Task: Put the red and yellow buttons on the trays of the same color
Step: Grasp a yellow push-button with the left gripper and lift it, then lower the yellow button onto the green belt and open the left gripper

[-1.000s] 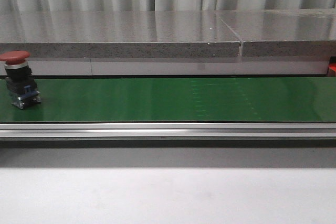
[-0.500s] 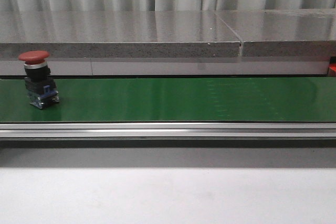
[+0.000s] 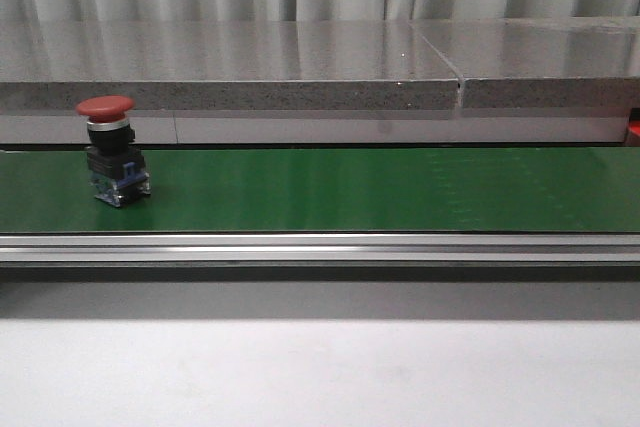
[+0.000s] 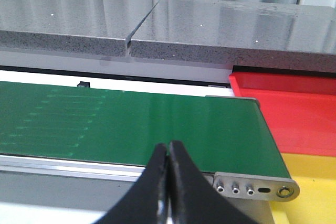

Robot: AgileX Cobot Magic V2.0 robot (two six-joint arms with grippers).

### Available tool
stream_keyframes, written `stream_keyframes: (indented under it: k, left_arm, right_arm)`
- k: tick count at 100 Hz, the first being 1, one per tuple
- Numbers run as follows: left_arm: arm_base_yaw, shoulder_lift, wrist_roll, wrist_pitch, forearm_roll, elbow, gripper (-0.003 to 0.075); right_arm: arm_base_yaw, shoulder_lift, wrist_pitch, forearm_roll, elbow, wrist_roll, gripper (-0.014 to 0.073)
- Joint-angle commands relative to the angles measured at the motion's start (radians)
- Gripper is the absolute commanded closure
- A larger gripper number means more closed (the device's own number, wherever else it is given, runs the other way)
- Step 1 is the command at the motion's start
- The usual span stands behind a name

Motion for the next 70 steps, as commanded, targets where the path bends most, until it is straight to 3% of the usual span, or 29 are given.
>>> stream_keyframes:
  k: [1, 17, 31, 46, 70]
  left_arm:
    - [-0.001, -0.114, -0.011, -0.017, -0.023, -0.024, 0.0739]
    - [-0.052, -0.263, -0.011, -0.041, -0.031, -0.024, 0.0739]
    - [-0.155, -0.336, -0.002, -0.057, -0.031, -0.033, 0.0739]
    - [-0.283, -0.322, 0.022, -0.017, -0.031, -0.089, 0.0739]
    - [-0.399, -0.187, 0.034, 0.072, -0.029, -0.207, 0.0739]
  right_arm:
    - [-0.005, -0.019, -0.081, -0.005, -0.014, -0.005, 0.066]
    - [-0.005, -0.019, -0.081, -0.005, -0.014, -0.005, 0.066]
    - [-0.005, -0.019, -0.081, -0.005, -0.014, -0.005, 0.066]
    - [-0.005, -0.019, -0.081, -0.005, -0.014, -0.005, 0.066]
    - [-0.005, -0.019, -0.081, -0.005, -0.014, -0.005, 0.066]
